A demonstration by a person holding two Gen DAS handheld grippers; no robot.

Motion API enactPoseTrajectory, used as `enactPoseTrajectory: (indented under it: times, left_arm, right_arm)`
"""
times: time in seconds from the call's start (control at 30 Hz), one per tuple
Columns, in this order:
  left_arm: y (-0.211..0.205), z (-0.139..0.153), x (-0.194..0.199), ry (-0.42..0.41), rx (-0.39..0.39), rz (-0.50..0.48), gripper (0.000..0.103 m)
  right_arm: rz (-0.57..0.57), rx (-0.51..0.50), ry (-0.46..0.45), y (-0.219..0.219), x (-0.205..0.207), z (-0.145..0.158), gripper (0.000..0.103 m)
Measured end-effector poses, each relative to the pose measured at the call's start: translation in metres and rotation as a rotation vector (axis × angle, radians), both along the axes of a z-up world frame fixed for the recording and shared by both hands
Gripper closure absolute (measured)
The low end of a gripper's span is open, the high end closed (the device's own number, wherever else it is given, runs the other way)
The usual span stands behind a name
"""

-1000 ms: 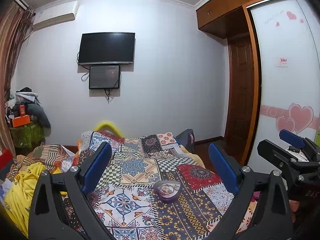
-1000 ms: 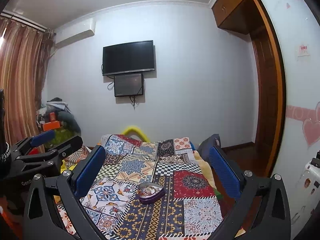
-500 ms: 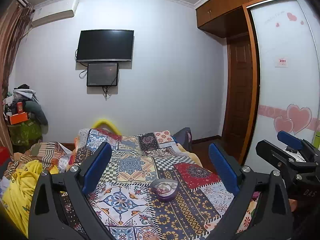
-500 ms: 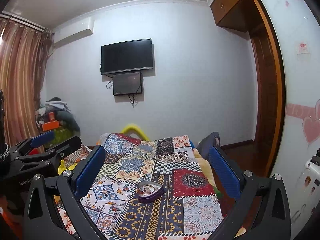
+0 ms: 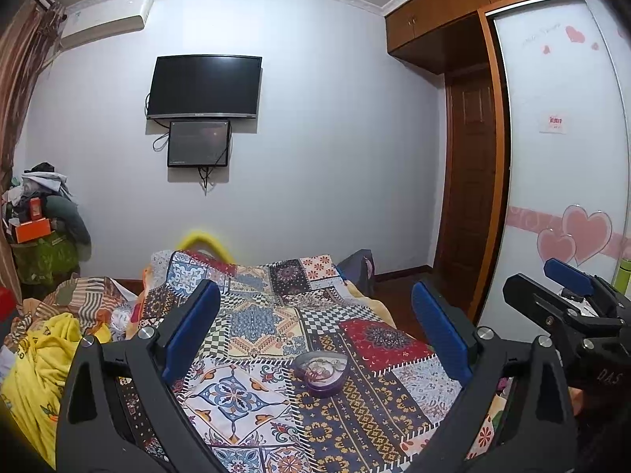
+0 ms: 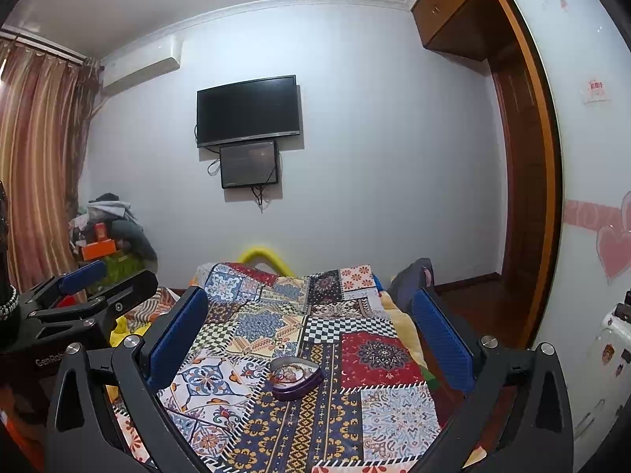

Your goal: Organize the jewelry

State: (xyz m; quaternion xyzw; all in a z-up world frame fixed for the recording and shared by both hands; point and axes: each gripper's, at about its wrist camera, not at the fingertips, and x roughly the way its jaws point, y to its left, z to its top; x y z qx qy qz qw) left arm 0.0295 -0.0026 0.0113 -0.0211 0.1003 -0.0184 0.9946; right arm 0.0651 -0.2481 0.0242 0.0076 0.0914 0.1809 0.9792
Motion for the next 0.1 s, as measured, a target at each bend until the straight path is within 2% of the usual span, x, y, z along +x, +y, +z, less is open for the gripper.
enactPoseTrajectory:
  times: [0.1]
  left_arm:
    - [-0.0007, -0.0027, 0.0038, 0.012, 0.005, 0.000, 0.005]
  right_arm:
    - [-0.001, -0.003, 0.005, 0.0009, 0.0013, -0.0019, 0.000]
